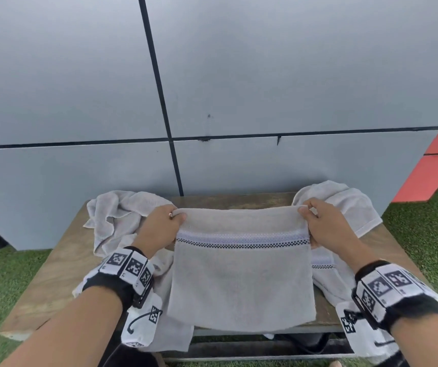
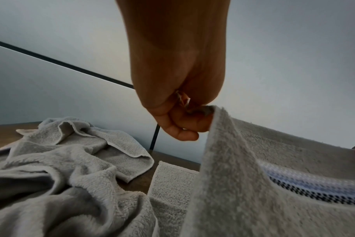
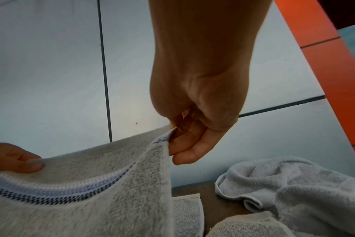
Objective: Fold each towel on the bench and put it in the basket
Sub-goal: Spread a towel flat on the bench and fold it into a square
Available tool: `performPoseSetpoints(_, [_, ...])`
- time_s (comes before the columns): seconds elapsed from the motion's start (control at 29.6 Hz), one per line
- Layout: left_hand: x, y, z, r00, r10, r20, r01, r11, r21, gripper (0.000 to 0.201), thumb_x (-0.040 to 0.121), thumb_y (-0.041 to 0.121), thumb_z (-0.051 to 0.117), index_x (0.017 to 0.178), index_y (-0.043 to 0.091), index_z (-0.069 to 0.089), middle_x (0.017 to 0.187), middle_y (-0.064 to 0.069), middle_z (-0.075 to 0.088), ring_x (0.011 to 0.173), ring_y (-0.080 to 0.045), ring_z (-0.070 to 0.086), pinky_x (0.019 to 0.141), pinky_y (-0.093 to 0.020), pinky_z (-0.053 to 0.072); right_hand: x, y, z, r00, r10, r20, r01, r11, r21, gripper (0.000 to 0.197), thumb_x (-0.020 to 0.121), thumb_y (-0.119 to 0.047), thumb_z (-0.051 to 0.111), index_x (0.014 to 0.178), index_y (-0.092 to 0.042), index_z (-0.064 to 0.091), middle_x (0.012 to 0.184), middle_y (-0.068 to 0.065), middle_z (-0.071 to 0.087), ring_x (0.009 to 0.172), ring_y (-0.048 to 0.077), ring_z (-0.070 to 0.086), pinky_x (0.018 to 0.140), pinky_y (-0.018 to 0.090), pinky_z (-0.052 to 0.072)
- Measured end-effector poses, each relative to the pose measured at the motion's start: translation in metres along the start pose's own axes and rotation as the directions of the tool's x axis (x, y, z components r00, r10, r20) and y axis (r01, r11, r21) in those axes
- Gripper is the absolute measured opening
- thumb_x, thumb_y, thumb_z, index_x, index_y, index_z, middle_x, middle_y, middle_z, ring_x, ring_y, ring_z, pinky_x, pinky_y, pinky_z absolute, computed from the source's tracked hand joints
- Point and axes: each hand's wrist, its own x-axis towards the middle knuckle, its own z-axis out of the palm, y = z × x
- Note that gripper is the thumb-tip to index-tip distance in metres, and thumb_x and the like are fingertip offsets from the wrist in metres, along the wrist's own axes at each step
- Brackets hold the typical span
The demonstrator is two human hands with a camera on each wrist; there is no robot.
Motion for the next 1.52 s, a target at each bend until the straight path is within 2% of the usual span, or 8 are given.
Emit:
performPoseSetpoints(0.24, [0.061,-0.013,0.024,0.996,-0.029,-0.079,0.036,0.996,0.086,0.012,0.099,0.018,0.055,0.091,0.011,0.060,0.074,-0.003,0.059,0.066,-0.022,0.055,0.062,-0.032,0.047,0.079,0.028,0.039,1.000,0.008,-0.014,-0.009,0.995,-0.098,0.017,0.103,-0.030,0.049,0.094,-0.019,0.058,0.080,0.004,0.064,0.078,0.031,0.065,0.076,0.050,0.058])
performPoseSetpoints(0.47, [0.112,-0.044,0.053,0.995,-0.029,-0.093,0.045,0.983,0.175,0.012,0.094,0.009,0.055,0.084,0.007,0.061,0.066,-0.002,0.058,0.065,-0.023,0.053,0.058,-0.030,0.041,0.131,0.053,0.083,0.998,0.064,-0.013,-0.065,0.963,-0.261,0.023,0.102,-0.022,0.046,0.081,-0.013,0.052,0.068,-0.003,0.051,0.072,0.023,0.049,0.066,0.035,0.033])
performPoseSetpoints(0.61, [0.126,-0.056,0.070,0.997,-0.018,-0.070,0.037,0.960,0.279,0.013,0.091,0.011,0.059,0.082,0.003,0.065,0.075,-0.005,0.060,0.072,-0.021,0.052,0.061,-0.031,0.037,0.142,0.069,0.103,0.998,0.064,0.009,-0.057,0.935,-0.349,0.022,0.096,-0.020,0.051,0.075,-0.013,0.053,0.077,0.004,0.057,0.081,0.031,0.055,0.069,0.034,0.038])
performPoseSetpoints(0.84, [0.136,-0.071,0.081,1.000,-0.008,0.015,0.003,0.946,0.323,0.010,0.085,0.015,0.072,0.087,0.006,0.068,0.098,-0.006,0.056,0.088,-0.021,0.052,0.077,-0.026,0.036,0.150,0.077,0.113,0.984,-0.049,0.171,0.130,0.854,-0.503,0.012,0.091,-0.024,0.062,0.097,-0.014,0.066,0.097,0.007,0.064,0.102,0.029,0.056,0.090,0.040,0.045])
performPoseSetpoints(1.08, [0.135,-0.062,0.079,0.998,0.009,0.069,-0.027,0.964,0.265,0.025,0.082,0.026,0.080,0.067,0.012,0.065,0.074,-0.002,0.063,0.061,-0.014,0.056,0.052,-0.023,0.045,0.143,0.061,0.115,0.974,0.020,0.227,0.062,0.935,-0.349,0.013,0.093,-0.029,0.067,0.087,-0.017,0.066,0.079,-0.004,0.066,0.071,0.017,0.060,0.055,0.023,0.040])
performPoseSetpoints(1.21, [0.130,-0.052,0.080,0.987,-0.023,0.157,-0.011,0.977,0.215,0.012,0.080,0.013,0.076,0.073,0.006,0.069,0.067,-0.003,0.065,0.052,-0.011,0.050,0.047,-0.018,0.042,0.134,0.054,0.110,0.977,0.004,0.214,0.071,0.938,-0.339,0.025,0.094,-0.029,0.060,0.076,-0.013,0.063,0.074,0.003,0.068,0.064,0.017,0.055,0.055,0.027,0.036])
performPoseSetpoints(1.35, [0.123,-0.041,0.073,0.992,0.063,0.110,-0.082,0.982,0.173,0.019,0.085,0.021,0.071,0.073,0.007,0.071,0.057,0.002,0.057,0.048,-0.009,0.043,0.045,-0.014,0.035,0.125,0.048,0.098,0.995,-0.020,0.099,0.045,0.965,-0.258,0.040,0.096,-0.023,0.055,0.061,-0.013,0.038,0.057,0.002,0.045,0.056,0.019,0.040,0.052,0.032,0.030])
performPoseSetpoints(1.52, [0.107,-0.027,0.049,0.981,0.187,0.049,-0.193,0.965,0.177,0.026,0.090,0.022,0.067,0.064,0.023,0.062,0.061,0.003,0.059,0.054,-0.007,0.046,0.051,-0.012,0.037,0.106,0.037,0.071,0.999,-0.034,0.037,0.040,0.985,-0.166,0.035,0.098,-0.021,0.056,0.070,0.000,0.054,0.059,0.009,0.051,0.060,0.023,0.046,0.057,0.033,0.034])
